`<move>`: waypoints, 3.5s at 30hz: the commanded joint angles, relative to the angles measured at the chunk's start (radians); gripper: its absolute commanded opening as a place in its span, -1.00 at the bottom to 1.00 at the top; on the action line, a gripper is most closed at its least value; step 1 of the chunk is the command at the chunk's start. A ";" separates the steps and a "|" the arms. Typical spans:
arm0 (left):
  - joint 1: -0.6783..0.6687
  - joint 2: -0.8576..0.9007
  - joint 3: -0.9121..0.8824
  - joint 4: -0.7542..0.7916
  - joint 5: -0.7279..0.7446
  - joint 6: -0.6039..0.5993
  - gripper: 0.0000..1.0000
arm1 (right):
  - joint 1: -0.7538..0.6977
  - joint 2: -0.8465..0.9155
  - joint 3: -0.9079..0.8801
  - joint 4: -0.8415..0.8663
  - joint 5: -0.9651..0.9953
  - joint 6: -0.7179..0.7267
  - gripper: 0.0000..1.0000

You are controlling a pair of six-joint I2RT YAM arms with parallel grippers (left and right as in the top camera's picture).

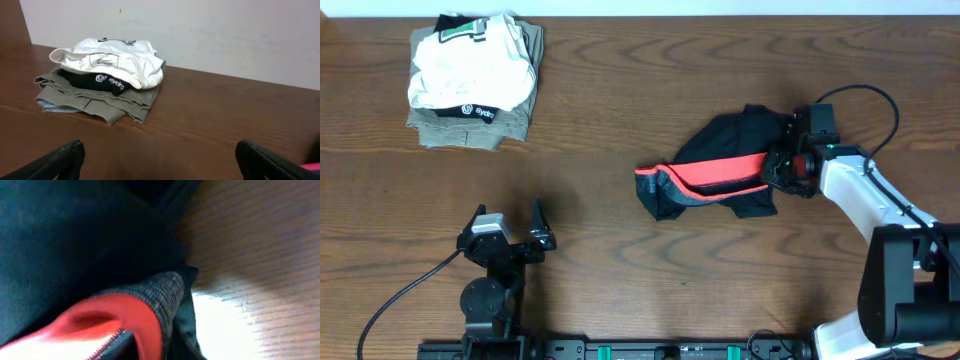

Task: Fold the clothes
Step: 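Lift and drag the black garment leftward to the table center, then release the waistband and reposition the right gripper to the garment's right side, then grasp the right end of the black garment with the right gripper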

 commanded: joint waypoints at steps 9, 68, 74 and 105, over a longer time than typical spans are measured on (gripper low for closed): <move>0.003 -0.006 -0.021 -0.035 -0.019 0.017 0.96 | 0.038 -0.118 0.049 -0.031 -0.004 0.008 -0.97; 0.003 -0.006 -0.021 -0.035 -0.019 0.017 0.96 | 0.505 0.307 0.681 0.262 0.021 -0.109 0.98; 0.003 -0.006 -0.021 -0.035 -0.019 0.017 0.96 | 0.405 0.201 0.892 -0.343 0.325 -0.066 0.99; 0.003 -0.006 -0.021 -0.035 -0.019 0.017 0.96 | 0.305 0.059 0.370 -0.815 0.131 0.035 0.98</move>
